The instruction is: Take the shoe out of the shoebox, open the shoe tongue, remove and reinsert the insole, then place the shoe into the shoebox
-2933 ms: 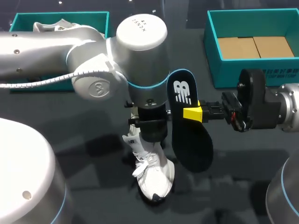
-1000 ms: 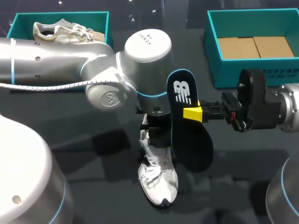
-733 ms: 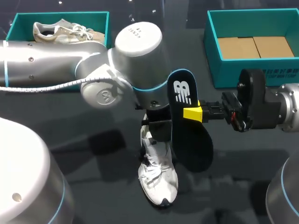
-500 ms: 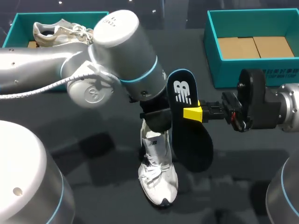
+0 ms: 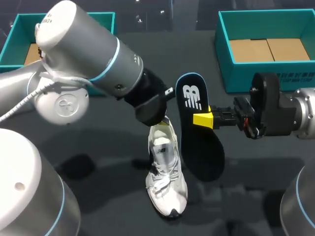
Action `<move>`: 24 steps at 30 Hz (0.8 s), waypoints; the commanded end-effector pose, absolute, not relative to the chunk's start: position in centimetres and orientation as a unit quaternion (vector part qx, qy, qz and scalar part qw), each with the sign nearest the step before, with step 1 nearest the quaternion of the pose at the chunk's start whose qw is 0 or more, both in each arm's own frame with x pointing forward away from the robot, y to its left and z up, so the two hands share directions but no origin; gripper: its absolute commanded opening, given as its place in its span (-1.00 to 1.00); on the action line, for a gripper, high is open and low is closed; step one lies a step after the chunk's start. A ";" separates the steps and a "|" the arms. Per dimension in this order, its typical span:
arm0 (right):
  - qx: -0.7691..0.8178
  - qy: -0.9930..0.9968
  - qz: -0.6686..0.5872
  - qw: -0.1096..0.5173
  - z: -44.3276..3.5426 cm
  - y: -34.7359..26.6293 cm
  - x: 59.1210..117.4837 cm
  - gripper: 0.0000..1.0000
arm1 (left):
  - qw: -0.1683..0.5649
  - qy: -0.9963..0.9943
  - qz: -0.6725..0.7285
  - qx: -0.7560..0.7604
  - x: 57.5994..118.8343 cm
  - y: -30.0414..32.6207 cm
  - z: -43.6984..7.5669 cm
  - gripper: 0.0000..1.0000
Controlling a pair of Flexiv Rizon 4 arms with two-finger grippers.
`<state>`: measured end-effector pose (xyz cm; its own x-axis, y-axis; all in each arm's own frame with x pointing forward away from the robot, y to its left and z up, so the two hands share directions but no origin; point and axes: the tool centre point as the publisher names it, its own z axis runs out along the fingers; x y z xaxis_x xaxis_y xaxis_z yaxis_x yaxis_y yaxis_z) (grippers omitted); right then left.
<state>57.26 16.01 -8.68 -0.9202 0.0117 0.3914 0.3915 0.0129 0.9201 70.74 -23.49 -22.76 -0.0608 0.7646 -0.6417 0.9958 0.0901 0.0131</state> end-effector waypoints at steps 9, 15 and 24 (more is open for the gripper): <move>-0.146 -0.698 -0.688 0.137 -8.8 16.1 57.1 -1.00 | 0.281 0.677 -0.261 0.628 70.9 -22.1 -22.3 1.00; -0.146 -0.698 -0.688 0.137 -8.8 16.1 57.1 -1.00 | 0.349 0.641 -0.298 0.616 71.2 -22.2 -20.5 1.00; -0.146 -0.698 -0.688 0.137 -8.8 16.1 57.1 -1.00 | 0.444 0.590 -0.374 0.562 72.0 -22.8 -17.2 1.00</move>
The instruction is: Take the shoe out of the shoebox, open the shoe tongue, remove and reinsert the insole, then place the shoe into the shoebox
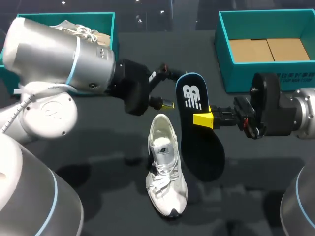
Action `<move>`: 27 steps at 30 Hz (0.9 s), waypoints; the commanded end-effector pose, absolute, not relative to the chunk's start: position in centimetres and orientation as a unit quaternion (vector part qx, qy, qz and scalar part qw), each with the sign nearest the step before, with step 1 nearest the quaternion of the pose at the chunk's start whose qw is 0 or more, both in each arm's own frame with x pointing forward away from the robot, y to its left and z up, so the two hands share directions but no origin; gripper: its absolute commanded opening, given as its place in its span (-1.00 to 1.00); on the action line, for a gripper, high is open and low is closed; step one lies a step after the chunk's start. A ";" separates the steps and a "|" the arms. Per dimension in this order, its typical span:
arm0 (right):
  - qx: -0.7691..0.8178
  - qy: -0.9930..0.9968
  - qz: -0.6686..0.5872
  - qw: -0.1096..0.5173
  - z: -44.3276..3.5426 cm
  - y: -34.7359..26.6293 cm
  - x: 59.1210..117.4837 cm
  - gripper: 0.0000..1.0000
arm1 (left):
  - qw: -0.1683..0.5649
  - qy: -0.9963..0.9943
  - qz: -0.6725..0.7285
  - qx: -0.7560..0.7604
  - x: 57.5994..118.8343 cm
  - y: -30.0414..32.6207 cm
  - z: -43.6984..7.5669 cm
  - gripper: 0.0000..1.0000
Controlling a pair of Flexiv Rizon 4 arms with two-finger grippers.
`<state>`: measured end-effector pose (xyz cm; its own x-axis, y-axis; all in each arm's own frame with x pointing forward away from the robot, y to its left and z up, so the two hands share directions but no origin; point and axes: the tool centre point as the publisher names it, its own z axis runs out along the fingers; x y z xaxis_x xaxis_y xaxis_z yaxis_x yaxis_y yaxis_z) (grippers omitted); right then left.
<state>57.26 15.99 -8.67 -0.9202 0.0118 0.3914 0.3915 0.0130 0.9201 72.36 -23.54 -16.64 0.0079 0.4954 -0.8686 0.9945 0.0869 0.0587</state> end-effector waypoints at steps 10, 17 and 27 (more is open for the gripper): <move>-0.146 -0.698 -0.688 0.137 -8.8 16.1 57.1 -1.00 | 0.452 0.588 -0.373 0.557 72.4 -22.7 -17.4 1.00; -0.146 -0.698 -0.688 0.137 -8.8 16.1 57.1 -1.00 | 0.466 0.568 -0.385 0.558 73.4 -22.0 -16.0 1.00; -0.197 -0.651 -0.702 0.211 -10.3 13.5 62.7 -1.00 | 0.485 0.562 -0.381 0.551 75.1 -20.0 -14.8 1.00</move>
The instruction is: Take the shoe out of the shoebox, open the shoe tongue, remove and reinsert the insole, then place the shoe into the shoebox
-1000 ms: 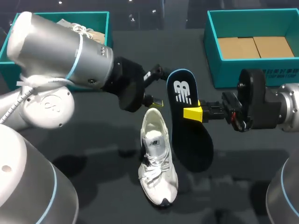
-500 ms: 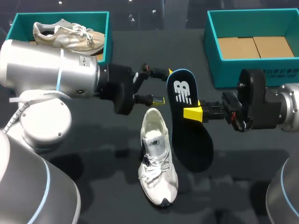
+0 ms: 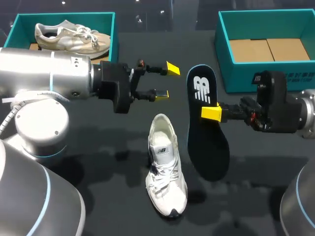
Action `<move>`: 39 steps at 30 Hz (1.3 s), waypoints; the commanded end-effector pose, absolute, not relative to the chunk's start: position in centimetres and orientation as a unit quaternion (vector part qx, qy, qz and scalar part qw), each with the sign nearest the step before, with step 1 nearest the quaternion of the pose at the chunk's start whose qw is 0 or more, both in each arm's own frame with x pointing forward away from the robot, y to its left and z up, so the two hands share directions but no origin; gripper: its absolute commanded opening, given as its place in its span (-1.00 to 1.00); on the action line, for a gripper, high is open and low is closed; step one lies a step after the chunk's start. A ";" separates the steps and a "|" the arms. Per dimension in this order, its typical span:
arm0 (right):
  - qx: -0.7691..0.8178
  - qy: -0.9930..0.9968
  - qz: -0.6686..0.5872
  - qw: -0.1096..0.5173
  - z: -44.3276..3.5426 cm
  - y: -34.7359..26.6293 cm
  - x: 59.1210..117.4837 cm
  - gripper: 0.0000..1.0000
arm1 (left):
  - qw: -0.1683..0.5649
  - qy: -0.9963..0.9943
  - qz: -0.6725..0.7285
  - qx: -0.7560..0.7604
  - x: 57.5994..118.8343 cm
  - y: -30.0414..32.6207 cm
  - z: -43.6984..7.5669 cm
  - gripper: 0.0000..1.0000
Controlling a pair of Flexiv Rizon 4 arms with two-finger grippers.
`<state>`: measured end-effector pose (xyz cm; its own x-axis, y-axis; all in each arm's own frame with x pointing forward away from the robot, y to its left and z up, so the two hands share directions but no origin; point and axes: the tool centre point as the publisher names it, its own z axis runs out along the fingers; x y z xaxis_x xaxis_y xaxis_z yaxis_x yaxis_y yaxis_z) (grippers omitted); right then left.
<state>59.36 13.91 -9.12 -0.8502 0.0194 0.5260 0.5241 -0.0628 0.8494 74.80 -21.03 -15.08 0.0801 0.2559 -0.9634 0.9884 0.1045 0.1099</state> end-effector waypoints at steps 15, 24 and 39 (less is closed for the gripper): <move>-0.242 -0.618 -0.703 0.257 -11.5 11.2 67.0 -1.00 | 0.476 0.546 -0.415 0.551 75.9 -18.5 -14.1 1.00; -0.258 -0.610 -0.693 0.284 -11.1 11.8 69.2 -1.00 | 0.476 0.546 -0.415 0.551 75.9 -18.5 -14.1 1.00; -0.338 -0.553 -0.674 0.356 -11.7 11.5 73.3 -1.00 | 0.476 0.546 -0.415 0.551 75.9 -18.5 -14.1 1.00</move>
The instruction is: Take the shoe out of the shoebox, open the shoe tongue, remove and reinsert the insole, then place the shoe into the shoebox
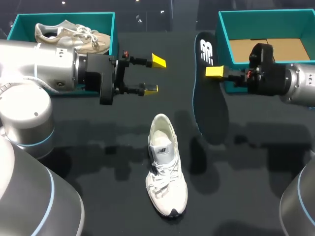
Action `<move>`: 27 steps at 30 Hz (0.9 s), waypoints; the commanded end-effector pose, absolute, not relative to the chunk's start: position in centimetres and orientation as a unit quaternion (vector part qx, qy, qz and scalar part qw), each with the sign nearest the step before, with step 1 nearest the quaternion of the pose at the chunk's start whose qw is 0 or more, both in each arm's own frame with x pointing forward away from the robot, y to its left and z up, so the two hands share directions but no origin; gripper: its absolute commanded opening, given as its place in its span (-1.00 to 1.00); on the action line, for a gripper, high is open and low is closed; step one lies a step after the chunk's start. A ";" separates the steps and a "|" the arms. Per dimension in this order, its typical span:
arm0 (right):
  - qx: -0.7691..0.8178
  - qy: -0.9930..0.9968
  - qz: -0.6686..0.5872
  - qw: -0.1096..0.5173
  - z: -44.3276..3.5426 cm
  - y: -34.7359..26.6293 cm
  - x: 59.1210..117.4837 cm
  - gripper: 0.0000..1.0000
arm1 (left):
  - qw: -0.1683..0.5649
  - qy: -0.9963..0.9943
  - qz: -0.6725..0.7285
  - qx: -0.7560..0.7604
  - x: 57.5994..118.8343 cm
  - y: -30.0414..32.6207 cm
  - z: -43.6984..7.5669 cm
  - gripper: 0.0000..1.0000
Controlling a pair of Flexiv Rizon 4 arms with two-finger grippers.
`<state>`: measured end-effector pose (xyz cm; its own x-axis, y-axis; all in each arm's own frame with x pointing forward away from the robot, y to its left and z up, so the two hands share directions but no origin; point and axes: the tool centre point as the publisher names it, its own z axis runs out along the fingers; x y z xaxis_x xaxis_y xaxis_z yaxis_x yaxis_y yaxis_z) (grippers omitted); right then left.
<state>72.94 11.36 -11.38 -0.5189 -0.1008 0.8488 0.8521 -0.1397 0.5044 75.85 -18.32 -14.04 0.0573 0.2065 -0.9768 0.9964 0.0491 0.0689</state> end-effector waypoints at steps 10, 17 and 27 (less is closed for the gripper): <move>-0.415 -0.540 -0.627 0.379 -12.4 12.3 75.2 -1.00 | 0.467 0.528 -0.434 0.561 75.4 -20.0 -14.9 1.00; -0.474 -0.527 -0.580 0.401 -13.3 13.4 77.3 -1.00 | 0.450 0.536 -0.451 0.554 75.5 -20.5 -15.0 1.00; -0.474 -0.527 -0.580 0.401 -13.3 13.4 77.3 -1.00 | 0.449 0.537 -0.452 0.553 75.6 -20.5 -15.0 1.00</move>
<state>77.39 13.44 -13.24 -0.2291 0.0317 0.9729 0.9648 -0.1251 0.2313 75.46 -20.40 -15.02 0.0141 0.1879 -0.9821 0.9998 -0.0189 0.0107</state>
